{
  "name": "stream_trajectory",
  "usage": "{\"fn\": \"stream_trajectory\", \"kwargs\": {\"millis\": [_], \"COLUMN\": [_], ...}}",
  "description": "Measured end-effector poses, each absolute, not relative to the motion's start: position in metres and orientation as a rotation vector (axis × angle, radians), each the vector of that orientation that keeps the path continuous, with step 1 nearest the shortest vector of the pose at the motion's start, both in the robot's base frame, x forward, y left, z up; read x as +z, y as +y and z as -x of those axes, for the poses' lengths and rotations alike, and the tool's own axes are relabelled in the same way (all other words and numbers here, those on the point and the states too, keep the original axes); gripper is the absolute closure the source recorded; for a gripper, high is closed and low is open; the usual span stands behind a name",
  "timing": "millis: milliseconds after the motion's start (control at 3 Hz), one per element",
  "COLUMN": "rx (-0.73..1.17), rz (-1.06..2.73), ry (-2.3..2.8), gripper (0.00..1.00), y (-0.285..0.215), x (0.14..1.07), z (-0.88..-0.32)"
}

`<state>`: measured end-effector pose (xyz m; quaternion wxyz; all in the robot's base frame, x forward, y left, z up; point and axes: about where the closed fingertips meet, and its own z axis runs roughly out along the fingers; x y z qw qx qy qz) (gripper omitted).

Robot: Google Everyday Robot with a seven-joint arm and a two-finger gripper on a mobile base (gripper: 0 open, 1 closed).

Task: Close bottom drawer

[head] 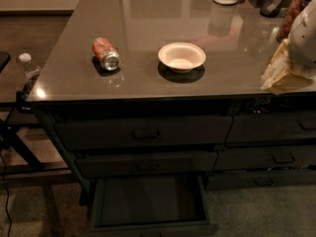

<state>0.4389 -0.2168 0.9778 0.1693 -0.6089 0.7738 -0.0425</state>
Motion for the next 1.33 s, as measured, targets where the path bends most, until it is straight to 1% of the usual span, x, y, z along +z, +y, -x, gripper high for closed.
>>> {"fn": "stream_trajectory", "kwargs": {"millis": [333, 1000, 1333], "rx": [-0.099, 0.072, 0.072], "rz": [1.699, 1.699, 1.699], "ry": [2.225, 2.451, 2.450], "gripper": [1.00, 1.00, 1.00], "y": [-0.211, -0.207, -0.207], "x": [0.950, 0.798, 0.798], "z": [-0.429, -0.387, -0.387]}}
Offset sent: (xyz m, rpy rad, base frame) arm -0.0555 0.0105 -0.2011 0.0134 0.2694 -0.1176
